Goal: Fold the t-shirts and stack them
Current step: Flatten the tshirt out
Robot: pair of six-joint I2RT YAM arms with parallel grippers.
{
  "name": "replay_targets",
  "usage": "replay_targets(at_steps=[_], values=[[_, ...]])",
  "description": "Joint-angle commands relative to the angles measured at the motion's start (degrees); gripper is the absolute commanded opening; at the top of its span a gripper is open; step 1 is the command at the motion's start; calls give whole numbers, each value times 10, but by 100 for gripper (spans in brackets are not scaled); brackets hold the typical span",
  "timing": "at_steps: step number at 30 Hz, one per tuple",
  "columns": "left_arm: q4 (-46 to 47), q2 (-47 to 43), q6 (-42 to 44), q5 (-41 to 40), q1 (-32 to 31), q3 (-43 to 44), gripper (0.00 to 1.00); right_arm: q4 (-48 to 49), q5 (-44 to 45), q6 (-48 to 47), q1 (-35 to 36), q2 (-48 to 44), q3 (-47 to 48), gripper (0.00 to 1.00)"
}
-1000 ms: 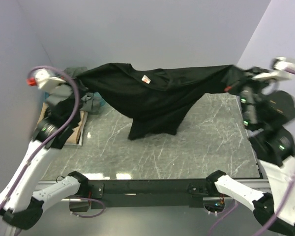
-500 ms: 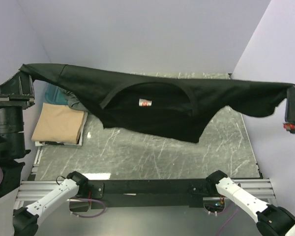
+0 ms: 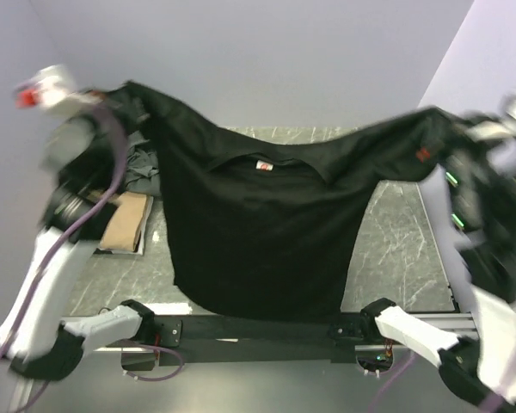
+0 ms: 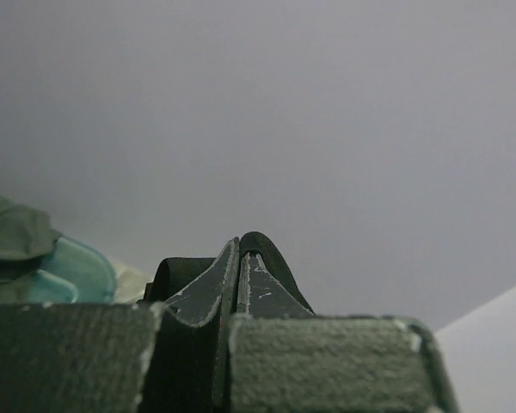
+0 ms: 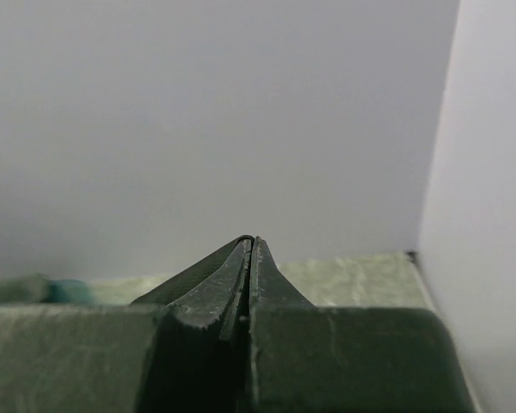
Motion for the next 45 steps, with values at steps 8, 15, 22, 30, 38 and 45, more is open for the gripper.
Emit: replay_targets(at_steps=[8, 15, 22, 30, 38, 45], values=[[-33, 285, -37, 176, 131, 255, 1, -4, -203, 16, -225, 258, 214, 0], [-19, 251, -34, 195, 136, 209, 1, 6, -260, 43, -290, 215, 144, 0], [33, 93, -61, 217, 140, -109, 1, 50, -294, 70, -328, 63, -138, 0], [-24, 46, -155, 252, 135, -393, 1, 0, -327, 170, -330, -49, -439, 0], [-78, -20, -216, 248, 126, -554, 1, -75, -253, 209, -330, -36, -573, 2], [-126, -21, -245, 218, 83, -524, 83, -95, -185, 235, -330, 4, -564, 51]])
